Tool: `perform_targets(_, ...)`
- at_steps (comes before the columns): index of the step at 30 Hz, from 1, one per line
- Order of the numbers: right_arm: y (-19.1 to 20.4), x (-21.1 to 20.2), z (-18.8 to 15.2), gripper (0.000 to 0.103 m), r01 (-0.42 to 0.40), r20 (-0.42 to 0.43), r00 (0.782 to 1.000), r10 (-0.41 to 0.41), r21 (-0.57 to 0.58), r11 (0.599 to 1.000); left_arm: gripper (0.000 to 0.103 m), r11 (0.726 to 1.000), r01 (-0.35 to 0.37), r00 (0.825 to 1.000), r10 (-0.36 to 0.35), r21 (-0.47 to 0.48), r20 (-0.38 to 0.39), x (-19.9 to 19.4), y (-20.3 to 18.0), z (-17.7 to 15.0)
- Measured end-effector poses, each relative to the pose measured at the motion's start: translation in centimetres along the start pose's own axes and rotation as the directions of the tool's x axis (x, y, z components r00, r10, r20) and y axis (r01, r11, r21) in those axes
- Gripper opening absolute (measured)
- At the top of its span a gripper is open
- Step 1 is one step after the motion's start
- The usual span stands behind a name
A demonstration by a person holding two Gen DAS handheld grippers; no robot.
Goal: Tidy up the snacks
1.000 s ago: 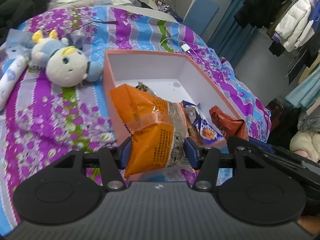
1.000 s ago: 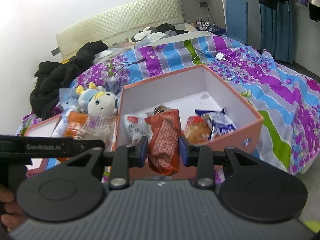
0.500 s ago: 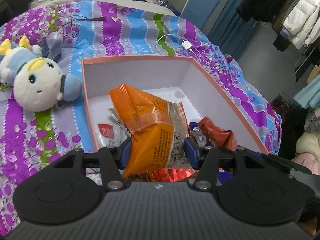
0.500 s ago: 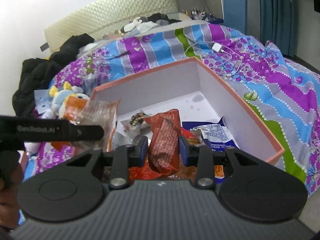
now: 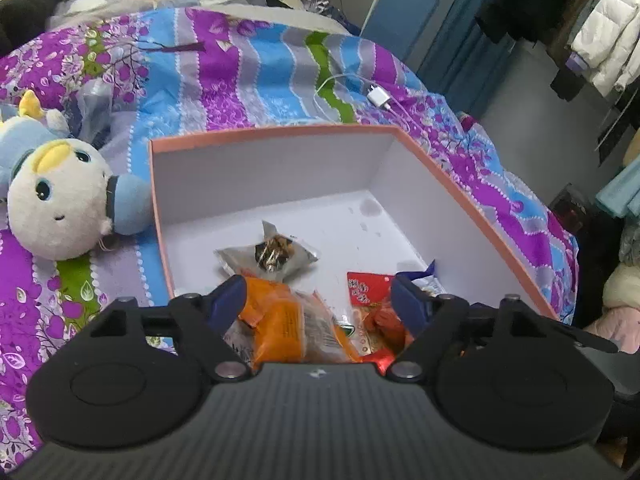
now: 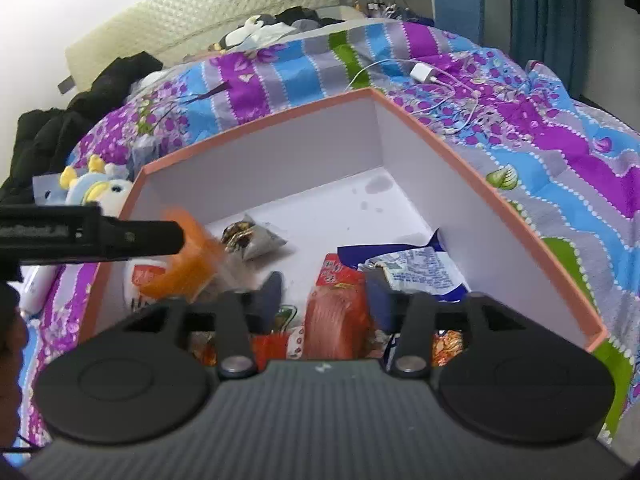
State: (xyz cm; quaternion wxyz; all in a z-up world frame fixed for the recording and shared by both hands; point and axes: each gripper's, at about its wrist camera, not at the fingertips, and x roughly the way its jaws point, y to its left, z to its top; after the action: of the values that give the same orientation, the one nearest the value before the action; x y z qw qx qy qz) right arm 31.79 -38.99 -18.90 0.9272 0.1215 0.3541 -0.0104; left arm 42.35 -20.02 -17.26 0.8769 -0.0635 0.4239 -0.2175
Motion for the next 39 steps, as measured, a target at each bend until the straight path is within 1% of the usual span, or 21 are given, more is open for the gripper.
perform_targets(1, 0.0, -0.3, 0.1, 0.057, -0.006, 0.009, 1.0, 0.006, 0.002, 1.0, 0.082, 1.0, 0.006, 1.0, -0.006, 0.001, 0.004, -0.4, -0.1, 0.0)
perform_targets(6, 0.5, -3.0, 0.4, 0.057, -0.01, 0.05, 0.999, 0.01, 0.002, 1.0, 0.082, 1.0, -0.005, 1.0, 0.004, 0.012, 0.03, -3.7, -0.6, -0.3)
perform_targets(9, 1.1, -5.1, 0.6, 0.057, -0.02, 0.08, 0.997, 0.02, -0.004, 1.0, 0.082, 1.0, -0.005, 0.998, 0.004, 0.013, 0.057, -6.5, -1.1, -0.7)
perform_targets(11, 1.6, -6.6, 0.6, 0.057, -0.024, 0.101, 0.995, 0.025, -0.008, 1.0, 0.082, 1.0, 0.017, 0.997, -0.017, 0.011, 0.069, -8.4, -1.4, -1.0)
perform_targets(18, 3.1, -12.9, 0.3, 0.057, -0.034, 0.188, 0.982, 0.035, -0.005, 0.999, 0.082, 0.997, 0.026, 0.989, -0.035, 0.067, 0.144, -15.8, -3.6, -2.1)
perform_targets(24, 4.2, -18.0, -0.9, 0.057, -0.035, 0.246, 0.969, 0.034, -0.003, 0.999, 0.082, 0.995, 0.024, 0.979, -0.043, 0.096, 0.2, -21.7, -4.8, -4.1)
perform_targets(30, 5.0, -22.3, -2.6, 0.057, -0.031, 0.286, 0.958, 0.03, -0.004, 1.0, 0.082, 0.994, 0.02, 0.968, -0.046, 0.106, 0.247, -26.8, -5.7, -6.7)
perform_targets(39, 5.5, -27.4, -5.3, 0.057, -0.021, 0.329, 0.944, 0.024, -0.011, 1.0, 0.082, 0.994, 0.015, 0.956, -0.046, 0.109, 0.29, -32.6, -6.9, -10.8)
